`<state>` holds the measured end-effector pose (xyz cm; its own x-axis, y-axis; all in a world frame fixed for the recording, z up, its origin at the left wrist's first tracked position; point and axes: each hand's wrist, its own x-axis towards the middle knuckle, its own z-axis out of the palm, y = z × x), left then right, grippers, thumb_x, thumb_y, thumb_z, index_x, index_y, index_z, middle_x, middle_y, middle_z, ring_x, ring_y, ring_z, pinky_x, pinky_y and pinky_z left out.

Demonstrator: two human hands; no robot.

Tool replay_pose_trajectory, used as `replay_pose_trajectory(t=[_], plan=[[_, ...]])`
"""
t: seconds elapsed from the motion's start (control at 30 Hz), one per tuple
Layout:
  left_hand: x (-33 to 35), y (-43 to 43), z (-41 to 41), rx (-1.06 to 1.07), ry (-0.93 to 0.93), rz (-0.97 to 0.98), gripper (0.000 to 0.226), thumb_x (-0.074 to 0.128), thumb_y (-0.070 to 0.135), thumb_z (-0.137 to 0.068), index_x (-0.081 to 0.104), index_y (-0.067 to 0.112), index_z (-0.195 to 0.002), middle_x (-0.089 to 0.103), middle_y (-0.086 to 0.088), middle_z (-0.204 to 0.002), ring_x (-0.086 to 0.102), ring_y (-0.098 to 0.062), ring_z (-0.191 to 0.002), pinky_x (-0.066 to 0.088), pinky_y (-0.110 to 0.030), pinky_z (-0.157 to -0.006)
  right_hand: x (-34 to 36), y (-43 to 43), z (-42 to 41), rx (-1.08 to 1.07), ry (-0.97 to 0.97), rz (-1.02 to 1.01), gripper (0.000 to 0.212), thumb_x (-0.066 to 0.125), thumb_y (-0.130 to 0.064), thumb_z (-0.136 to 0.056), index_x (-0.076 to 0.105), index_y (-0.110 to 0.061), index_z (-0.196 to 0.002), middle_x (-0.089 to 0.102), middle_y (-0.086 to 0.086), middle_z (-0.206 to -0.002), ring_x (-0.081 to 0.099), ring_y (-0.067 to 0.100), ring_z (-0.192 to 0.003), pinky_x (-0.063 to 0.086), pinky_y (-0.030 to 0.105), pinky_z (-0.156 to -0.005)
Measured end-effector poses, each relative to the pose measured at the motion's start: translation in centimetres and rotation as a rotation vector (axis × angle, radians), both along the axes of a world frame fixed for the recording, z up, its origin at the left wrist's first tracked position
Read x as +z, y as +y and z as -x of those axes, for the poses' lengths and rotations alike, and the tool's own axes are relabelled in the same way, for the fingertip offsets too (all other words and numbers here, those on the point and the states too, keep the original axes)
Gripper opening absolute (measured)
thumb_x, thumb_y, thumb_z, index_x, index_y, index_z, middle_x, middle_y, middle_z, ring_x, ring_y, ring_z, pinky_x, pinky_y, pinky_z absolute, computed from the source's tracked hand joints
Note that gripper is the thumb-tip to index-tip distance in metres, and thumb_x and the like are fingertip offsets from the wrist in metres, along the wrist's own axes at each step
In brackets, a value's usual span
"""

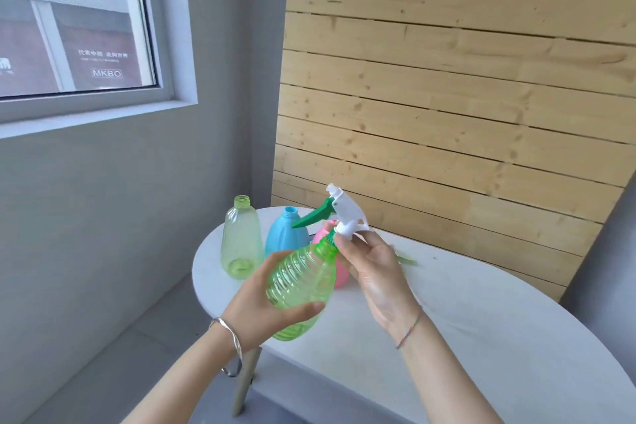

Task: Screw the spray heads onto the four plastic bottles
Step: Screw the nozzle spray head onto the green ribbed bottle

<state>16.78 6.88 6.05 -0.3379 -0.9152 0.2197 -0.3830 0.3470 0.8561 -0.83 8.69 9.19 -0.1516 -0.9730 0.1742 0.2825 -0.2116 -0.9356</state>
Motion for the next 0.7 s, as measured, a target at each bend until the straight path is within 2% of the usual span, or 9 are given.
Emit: replay_pose_trajectory(t=[0.1, 0.17, 0.3, 0.37, 0.5, 0.6, 0.7], plan=[[-0.3, -0.5, -1.0, -0.001, -0.038, -0.023, 0.080, 0.071, 0.071, -0.043, 0.041, 0.051, -0.115, 0.053, 0.029, -0.115, 0.049, 0.012, -0.111, 0.035, -0.006, -0.086, -0.5, -0.5, -0.5, 0.059, 0.032, 0.003, 0.048, 0.071, -0.030, -0.072, 0.067, -0.007, -0.114, 0.069, 0.012, -0.121, 0.061, 0.025, -0.119, 0.045, 0.037, -0.106], [-0.3, -0.7, -1.1, -0.011, -0.047, -0.049, 0.088, 0.072, 0.072, -0.043, 0.041, 0.047, -0.121, 0.053, 0.027, -0.118, 0.049, 0.007, -0.114, 0.035, -0.014, -0.092, -0.6, -0.5, -0.4, 0.092, 0.049, 0.005, 0.054, 0.071, -0.035, -0.071, 0.066, -0.008, -0.117, 0.068, 0.012, -0.122, 0.061, 0.025, -0.118, 0.045, 0.036, -0.105], [0.2, -0.4, -0.6, -0.065, -0.013, -0.063, 0.064, 0.073, 0.070, -0.042, 0.042, 0.059, -0.098, 0.051, 0.046, -0.100, 0.038, 0.037, -0.096, 0.030, 0.010, -0.074, -0.6, -0.4, 0.0, 0.150, 0.079, -0.002, 0.047, 0.070, -0.037, -0.075, 0.067, -0.011, -0.114, 0.070, 0.008, -0.115, 0.065, 0.018, -0.104, 0.051, 0.032, -0.087], [0.4, -0.3, -0.2, -0.081, 0.035, -0.111, 0.060, 0.073, 0.068, -0.041, 0.042, 0.060, -0.091, 0.049, 0.047, -0.094, 0.035, 0.043, -0.087, 0.028, 0.013, -0.068, -0.5, -0.2, 0.5, 0.154, 0.096, 0.004, 0.043, 0.069, -0.036, -0.077, 0.067, -0.012, -0.113, 0.071, 0.008, -0.112, 0.065, 0.018, -0.103, 0.052, 0.028, -0.085], [0.9, 0.3, 0.4, -0.144, 0.256, -0.260, 0.063, 0.076, 0.056, -0.040, 0.040, 0.052, -0.092, 0.045, 0.034, -0.101, 0.044, 0.039, -0.073, 0.037, 0.009, -0.056, 0.0, 0.1, 1.4, 0.195, 0.102, 0.017, 0.045, 0.066, -0.035, -0.082, 0.064, -0.010, -0.119, 0.068, 0.011, -0.120, 0.062, 0.022, -0.113, 0.052, 0.031, -0.092], [1.0, 1.0, 0.8, -0.165, 0.357, -0.301, 0.057, 0.077, 0.040, -0.050, 0.044, 0.045, -0.096, 0.047, 0.031, -0.097, 0.050, 0.034, -0.065, 0.039, 0.006, -0.051, -0.1, 0.2, 1.0, 0.176, 0.082, 0.035, 0.044, 0.069, -0.038, -0.078, 0.067, -0.015, -0.115, 0.070, 0.008, -0.116, 0.064, 0.020, -0.106, 0.053, 0.032, -0.085], [1.1, 1.3, 0.9, -0.149, 0.284, -0.185, 0.057, 0.073, 0.056, -0.044, 0.044, 0.047, -0.092, 0.059, 0.046, -0.081, 0.045, 0.038, -0.074, 0.035, 0.009, -0.061, -0.2, 0.3, 0.2, 0.115, 0.038, 0.043, 0.041, 0.075, -0.040, -0.071, 0.070, -0.018, -0.105, 0.073, 0.003, -0.101, 0.066, 0.017, -0.093, 0.053, 0.033, -0.076]])
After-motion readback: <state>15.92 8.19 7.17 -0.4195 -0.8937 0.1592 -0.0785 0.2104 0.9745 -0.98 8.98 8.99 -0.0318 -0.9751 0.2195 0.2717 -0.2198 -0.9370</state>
